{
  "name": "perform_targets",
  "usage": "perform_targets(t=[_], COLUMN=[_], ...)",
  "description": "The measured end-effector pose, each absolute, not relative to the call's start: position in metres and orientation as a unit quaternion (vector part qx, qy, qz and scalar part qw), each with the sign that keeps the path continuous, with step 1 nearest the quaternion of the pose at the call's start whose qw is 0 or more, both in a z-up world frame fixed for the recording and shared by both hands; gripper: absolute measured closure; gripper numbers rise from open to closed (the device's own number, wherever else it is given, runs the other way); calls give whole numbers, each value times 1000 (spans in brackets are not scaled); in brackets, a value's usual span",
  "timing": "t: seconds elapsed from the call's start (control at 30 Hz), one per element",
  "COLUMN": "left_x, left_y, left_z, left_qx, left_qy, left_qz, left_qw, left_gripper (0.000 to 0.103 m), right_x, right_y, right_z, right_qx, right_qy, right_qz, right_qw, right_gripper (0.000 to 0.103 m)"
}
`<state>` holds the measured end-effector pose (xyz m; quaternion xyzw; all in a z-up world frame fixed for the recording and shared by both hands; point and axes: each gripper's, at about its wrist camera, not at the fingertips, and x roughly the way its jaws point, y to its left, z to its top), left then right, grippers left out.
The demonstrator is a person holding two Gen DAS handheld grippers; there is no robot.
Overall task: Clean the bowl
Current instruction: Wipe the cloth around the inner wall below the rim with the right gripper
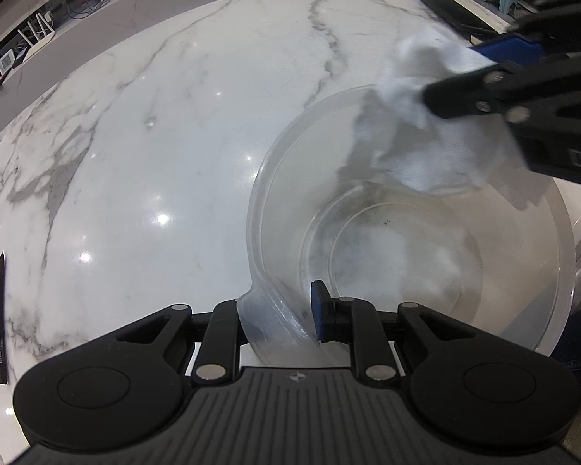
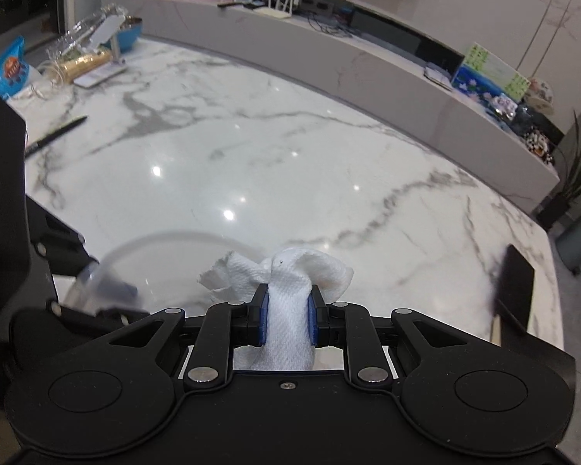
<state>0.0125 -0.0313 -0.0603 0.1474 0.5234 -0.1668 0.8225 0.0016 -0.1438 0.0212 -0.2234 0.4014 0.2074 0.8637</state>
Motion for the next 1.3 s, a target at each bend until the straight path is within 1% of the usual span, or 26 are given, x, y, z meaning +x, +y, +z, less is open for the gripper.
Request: perform_targets(t=[0.43,0.73,1.0,1.3], left_x=[7,5,-2,-8], left_y=[-34,-34,-40,-45], left_z=[-57,-57,-56,-56], left_qx=[141,146,159,154], left_qy=[522,522,523,522], left_qz=[-165,-170,-191,-188], left_qw=[825,823,815,817], left_gripper=[89,88,84,81], right_x=[-18,-11,0,9], right_y=[-162,-157,-150,-144], right_z=[27,21,15,13], right_qx=[-223,-225,-231,-215], right_qy=[422,413,389,372], right_qz=[221,220,237,265], right_qw=[851,855,860,863], right_gripper=[86,86,86,86])
